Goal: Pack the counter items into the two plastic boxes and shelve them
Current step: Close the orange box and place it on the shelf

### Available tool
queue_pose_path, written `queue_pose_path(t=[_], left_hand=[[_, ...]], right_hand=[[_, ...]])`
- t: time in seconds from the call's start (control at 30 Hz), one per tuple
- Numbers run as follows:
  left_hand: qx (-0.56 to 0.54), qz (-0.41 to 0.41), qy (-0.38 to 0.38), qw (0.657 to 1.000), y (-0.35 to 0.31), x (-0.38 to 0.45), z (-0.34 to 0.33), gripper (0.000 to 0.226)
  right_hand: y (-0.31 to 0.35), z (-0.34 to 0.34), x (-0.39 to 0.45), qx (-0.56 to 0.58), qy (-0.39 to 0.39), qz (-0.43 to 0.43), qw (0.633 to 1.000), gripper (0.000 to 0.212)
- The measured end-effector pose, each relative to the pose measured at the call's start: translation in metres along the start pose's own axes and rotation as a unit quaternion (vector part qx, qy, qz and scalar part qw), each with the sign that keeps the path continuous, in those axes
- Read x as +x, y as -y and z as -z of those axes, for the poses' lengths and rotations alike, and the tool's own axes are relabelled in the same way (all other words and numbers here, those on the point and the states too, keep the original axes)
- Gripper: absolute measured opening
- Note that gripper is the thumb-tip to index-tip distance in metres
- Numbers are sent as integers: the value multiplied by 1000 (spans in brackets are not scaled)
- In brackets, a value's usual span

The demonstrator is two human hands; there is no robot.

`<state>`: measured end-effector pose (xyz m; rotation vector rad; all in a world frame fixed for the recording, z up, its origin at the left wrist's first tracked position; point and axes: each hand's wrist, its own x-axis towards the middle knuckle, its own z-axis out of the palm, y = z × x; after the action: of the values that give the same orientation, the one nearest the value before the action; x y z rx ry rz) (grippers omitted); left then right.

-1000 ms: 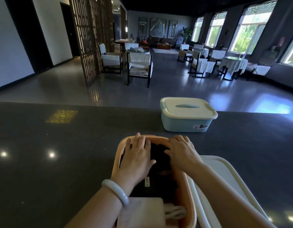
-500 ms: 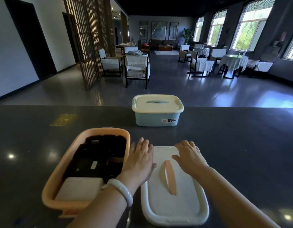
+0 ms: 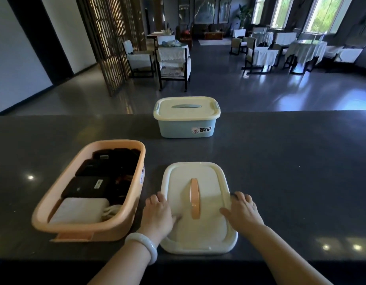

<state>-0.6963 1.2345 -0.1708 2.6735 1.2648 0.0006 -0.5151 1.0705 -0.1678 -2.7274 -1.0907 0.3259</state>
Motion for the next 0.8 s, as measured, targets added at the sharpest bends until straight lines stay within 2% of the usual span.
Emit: queue_pose_path(t=[0.07,0.2,0.33,0.43,0.57,0.7,0.8], left_hand=[[-51,39,19,998,-1,3,-2,89],[-150,93,18,984,-10,2,2,72],[-258,114,-3,960,-21,-4,12,53],[-309,88,-56,945,-30,-6,34,42],[-333,59,-146,930,-27,-3,81,42],[-413,41,-189,890,12,-4,128,37],[-455,66,-213,862,55,-8,149,33]], right_hand=[[-1,-9,-2,29,-24,-18,999,57],[-2,-15,-7,127,-37,-67,989,55],[-7,0,-6,290,-69,-87,951,54],[-7,26,2,336,-97,-66,935,51],[10,65,12,375,-108,-48,919,40],[58,85,11,425,-100,-13,900,37],[109,77,7,446,-104,6,889,39]])
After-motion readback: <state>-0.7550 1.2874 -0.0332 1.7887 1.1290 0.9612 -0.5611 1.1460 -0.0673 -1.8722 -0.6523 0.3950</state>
